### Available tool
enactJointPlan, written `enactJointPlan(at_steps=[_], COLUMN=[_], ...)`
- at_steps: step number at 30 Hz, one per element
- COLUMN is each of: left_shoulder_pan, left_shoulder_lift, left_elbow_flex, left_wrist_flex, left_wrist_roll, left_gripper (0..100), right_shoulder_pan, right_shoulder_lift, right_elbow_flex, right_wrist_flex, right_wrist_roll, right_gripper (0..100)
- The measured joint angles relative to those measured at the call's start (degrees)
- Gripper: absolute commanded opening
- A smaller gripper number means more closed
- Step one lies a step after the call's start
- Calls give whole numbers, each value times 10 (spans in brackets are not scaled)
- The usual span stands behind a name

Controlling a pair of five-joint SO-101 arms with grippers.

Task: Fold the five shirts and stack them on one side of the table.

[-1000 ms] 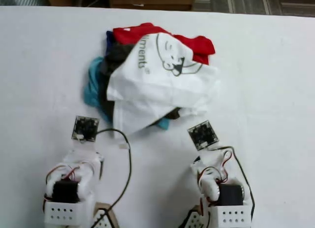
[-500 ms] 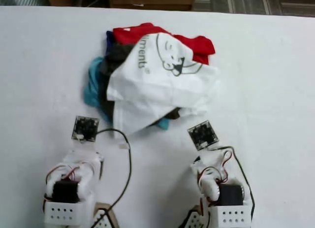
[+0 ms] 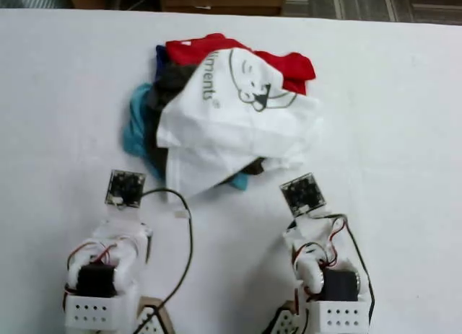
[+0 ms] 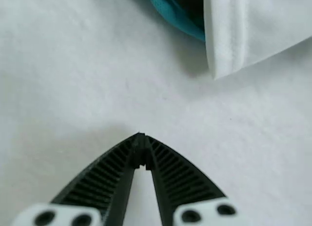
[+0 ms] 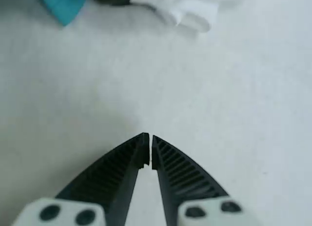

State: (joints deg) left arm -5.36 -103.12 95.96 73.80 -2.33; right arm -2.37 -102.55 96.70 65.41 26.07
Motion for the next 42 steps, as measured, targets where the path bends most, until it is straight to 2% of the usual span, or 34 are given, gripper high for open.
enactJointPlan(at_steps=[5,8,18,24,26,29,32,35,38,42], left_shoulder_pan=[0,0,0,0,-4,-54,-132,-171,-175,-177], left_shoulder_lift=[0,0,0,0,0,0,0,0,0,0], left_elbow_flex=[0,0,0,0,0,0,0,0,0,-33], left_wrist_flex=[0,0,0,-4,-40,-111,-188,-222,-234,-262], left_wrist_roll=[0,0,0,0,-5,-89,-244,-376,-394,-331], left_gripper=[27,27,27,27,28,28,27,27,28,98], right_shoulder_pan=[14,18,15,-72,-88,-91,-75,-46,-37,-24], right_shoulder_lift=[0,0,1,1,1,1,1,1,1,1], right_elbow_flex=[0,0,0,0,0,0,-9,-41,-89,-162], right_wrist_flex=[-162,-211,-198,-198,-198,-198,-198,-187,-156,-109], right_wrist_roll=[-2,-2,-1,-1,-2,-2,-2,-2,-2,11], right_gripper=[21,21,24,24,24,25,50,111,113,99])
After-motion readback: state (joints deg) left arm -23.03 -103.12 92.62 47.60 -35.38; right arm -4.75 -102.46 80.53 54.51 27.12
